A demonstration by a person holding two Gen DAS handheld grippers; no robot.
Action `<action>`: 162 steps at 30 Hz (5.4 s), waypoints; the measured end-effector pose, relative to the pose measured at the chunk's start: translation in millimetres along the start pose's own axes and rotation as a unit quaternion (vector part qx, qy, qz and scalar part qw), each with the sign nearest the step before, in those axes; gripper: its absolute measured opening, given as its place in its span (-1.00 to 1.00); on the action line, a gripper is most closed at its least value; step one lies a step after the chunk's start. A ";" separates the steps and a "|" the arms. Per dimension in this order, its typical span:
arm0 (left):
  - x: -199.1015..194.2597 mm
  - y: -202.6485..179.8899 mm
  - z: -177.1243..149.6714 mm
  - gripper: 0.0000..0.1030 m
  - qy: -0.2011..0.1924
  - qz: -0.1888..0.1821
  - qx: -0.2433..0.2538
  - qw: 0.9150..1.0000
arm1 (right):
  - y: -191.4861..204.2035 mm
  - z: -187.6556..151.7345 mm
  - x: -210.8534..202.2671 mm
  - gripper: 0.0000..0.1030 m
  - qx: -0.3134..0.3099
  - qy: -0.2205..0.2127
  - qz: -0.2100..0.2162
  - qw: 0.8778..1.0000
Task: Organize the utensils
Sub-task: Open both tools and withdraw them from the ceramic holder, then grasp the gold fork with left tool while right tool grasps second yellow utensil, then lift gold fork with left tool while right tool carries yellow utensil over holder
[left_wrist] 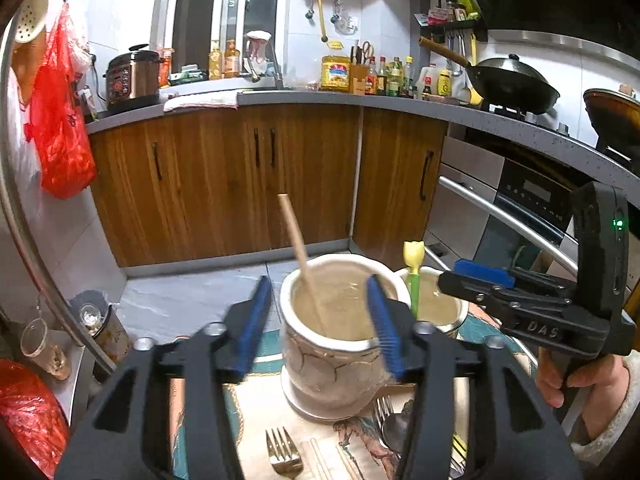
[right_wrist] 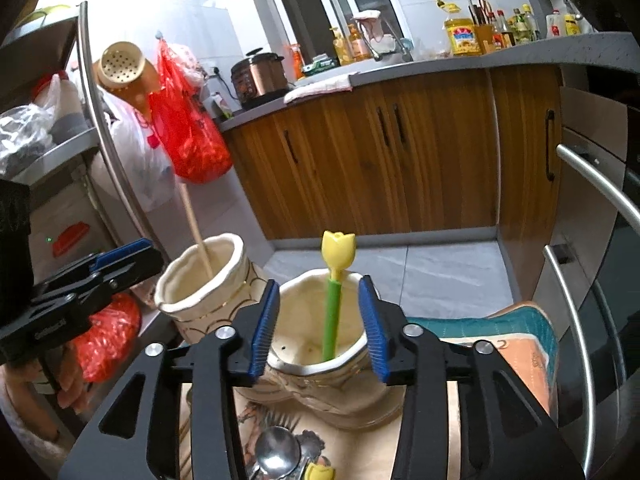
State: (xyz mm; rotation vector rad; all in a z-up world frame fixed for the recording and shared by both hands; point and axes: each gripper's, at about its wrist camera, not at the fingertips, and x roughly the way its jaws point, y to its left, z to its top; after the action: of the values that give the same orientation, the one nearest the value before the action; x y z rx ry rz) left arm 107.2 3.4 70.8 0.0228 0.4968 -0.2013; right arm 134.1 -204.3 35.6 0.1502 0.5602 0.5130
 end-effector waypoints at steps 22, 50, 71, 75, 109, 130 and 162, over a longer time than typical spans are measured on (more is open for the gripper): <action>-55.1 17.2 -99.7 0.89 0.075 0.078 0.002 0.994 | -1.9 -74.5 -71.3 0.91 -0.029 0.030 -0.091 0.995; -30.6 20.0 -160.1 0.59 0.179 0.081 -0.021 0.980 | 24.6 -131.8 -31.2 0.70 -0.062 0.168 -0.096 0.979; -18.8 9.5 -164.2 -0.29 0.202 0.032 -0.020 0.979 | 30.2 -136.8 -9.0 -0.78 -0.036 0.214 -0.072 0.974; -14.8 8.4 -164.5 -0.67 0.211 0.026 -0.021 0.977 | 27.8 -133.3 -13.7 -0.79 -0.033 0.202 -0.071 0.976; -57.8 27.4 -131.6 -0.88 0.115 0.024 -0.065 0.991 | 20.9 -104.5 -47.3 -0.79 -0.023 0.125 -0.045 0.991; -15.8 11.9 32.9 -0.88 -0.064 -0.055 -0.067 0.994 | 2.8 36.0 -23.0 -0.79 0.040 -0.074 0.038 0.996; 26.1 1.9 20.2 -0.88 -0.112 -0.024 -0.043 0.992 | -8.7 6.1 29.8 -0.79 0.031 -0.089 0.018 0.995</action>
State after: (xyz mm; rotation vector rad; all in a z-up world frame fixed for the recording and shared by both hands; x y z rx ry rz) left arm 139.5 -1.0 76.1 -0.0960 0.2816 -0.2267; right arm 162.7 -196.8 24.4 0.2624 0.3993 0.5109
